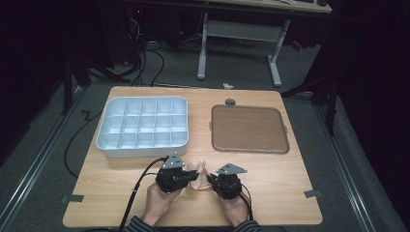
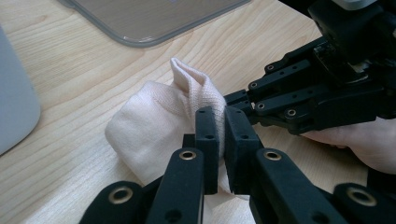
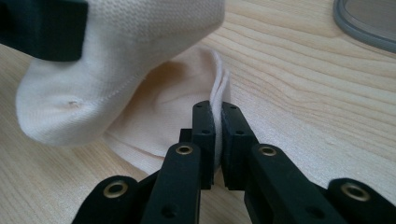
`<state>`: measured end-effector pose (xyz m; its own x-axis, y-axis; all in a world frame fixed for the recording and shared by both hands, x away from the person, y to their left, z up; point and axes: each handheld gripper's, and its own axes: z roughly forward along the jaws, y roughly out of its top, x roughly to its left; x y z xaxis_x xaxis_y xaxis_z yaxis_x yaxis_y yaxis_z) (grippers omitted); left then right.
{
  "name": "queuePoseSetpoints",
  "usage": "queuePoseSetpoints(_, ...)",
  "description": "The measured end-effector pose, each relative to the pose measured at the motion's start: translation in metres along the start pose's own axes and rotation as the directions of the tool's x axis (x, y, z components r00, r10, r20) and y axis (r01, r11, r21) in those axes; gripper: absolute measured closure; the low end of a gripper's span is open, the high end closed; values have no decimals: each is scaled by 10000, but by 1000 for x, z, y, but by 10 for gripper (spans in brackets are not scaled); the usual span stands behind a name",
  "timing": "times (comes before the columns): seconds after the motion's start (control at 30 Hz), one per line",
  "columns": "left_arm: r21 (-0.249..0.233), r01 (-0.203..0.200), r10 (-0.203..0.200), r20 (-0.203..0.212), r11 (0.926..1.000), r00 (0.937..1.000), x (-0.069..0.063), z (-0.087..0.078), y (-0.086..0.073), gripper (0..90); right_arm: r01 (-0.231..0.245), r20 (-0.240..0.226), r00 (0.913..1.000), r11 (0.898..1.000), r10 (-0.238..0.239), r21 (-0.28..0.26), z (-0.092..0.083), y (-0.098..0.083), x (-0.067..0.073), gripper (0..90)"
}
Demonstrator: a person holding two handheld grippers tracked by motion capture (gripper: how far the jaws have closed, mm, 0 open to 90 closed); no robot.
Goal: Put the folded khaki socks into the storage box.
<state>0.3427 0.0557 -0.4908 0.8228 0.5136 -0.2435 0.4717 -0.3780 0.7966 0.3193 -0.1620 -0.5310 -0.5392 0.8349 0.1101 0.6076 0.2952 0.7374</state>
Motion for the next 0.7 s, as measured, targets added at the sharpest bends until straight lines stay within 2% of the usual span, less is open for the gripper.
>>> queuePoseSetpoints(0.27, 318, -1, 8, -202, 9995, 9998, 0, 9, -1, 851, -38, -43, 10000, 10000, 38, 3, 0, 0, 0, 847)
queuePoseSetpoints(0.7, 542, 53, -25, -518, 9985, 9987, -2, 20, -3, 837, -45, -59, 10000, 10000, 45, -15, 0, -1, -1, 843)
